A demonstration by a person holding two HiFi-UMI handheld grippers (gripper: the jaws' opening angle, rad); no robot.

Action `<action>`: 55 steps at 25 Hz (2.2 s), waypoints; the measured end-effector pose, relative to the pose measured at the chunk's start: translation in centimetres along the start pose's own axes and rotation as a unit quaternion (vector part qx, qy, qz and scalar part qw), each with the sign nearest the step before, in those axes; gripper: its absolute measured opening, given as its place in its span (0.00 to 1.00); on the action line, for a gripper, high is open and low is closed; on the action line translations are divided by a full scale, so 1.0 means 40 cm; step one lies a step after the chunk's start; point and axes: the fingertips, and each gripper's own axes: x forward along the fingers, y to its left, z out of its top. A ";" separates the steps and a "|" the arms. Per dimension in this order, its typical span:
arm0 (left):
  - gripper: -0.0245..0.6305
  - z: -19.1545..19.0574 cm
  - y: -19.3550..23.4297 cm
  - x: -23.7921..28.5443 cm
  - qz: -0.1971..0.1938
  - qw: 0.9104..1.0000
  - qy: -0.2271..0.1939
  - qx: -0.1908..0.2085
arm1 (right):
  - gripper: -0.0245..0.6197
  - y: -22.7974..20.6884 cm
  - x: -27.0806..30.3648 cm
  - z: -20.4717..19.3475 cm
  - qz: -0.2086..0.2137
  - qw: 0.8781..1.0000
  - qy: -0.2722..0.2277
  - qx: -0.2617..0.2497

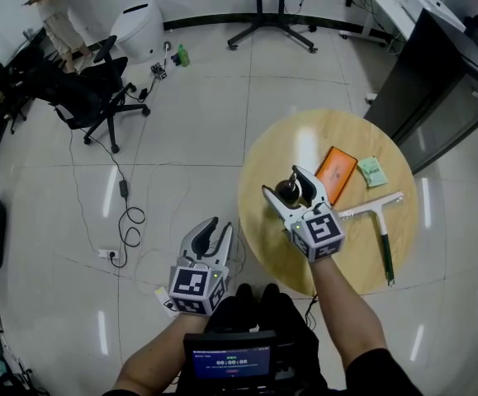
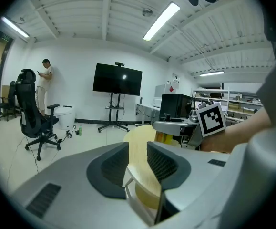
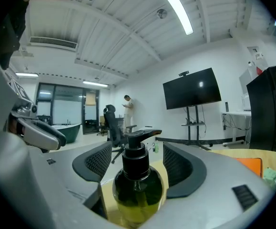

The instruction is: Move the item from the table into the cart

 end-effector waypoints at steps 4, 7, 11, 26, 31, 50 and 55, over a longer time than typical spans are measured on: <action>0.23 -0.015 -0.004 -0.004 -0.004 1.000 0.003 -0.002 | 0.56 -0.002 0.008 -0.015 -0.002 1.000 0.005 -0.013; 0.23 -0.011 0.002 -0.007 -0.004 1.000 0.001 -0.004 | 0.45 -0.015 0.013 -0.023 -0.010 1.000 -0.001 -0.015; 0.23 -0.017 0.003 -0.010 0.001 1.000 -0.001 -0.006 | 0.33 -0.026 0.005 -0.022 -0.015 0.999 0.001 -0.030; 0.21 0.011 0.026 -0.026 0.014 1.000 -0.009 -0.011 | 0.27 -0.004 -0.011 0.051 -0.004 0.998 -0.041 -0.049; 0.20 0.130 0.003 -0.072 0.005 1.000 -0.013 -0.012 | 0.27 0.020 -0.069 0.211 -0.009 0.998 -0.051 -0.042; 0.16 0.665 -0.599 -0.335 -0.293 0.950 -0.070 0.080 | 0.27 0.115 -0.886 0.837 -0.256 0.958 -0.109 -0.064; 0.16 0.582 -0.885 -0.483 -0.430 0.890 -0.069 0.135 | 0.27 0.211 -1.248 0.801 -0.381 0.916 -0.113 -0.059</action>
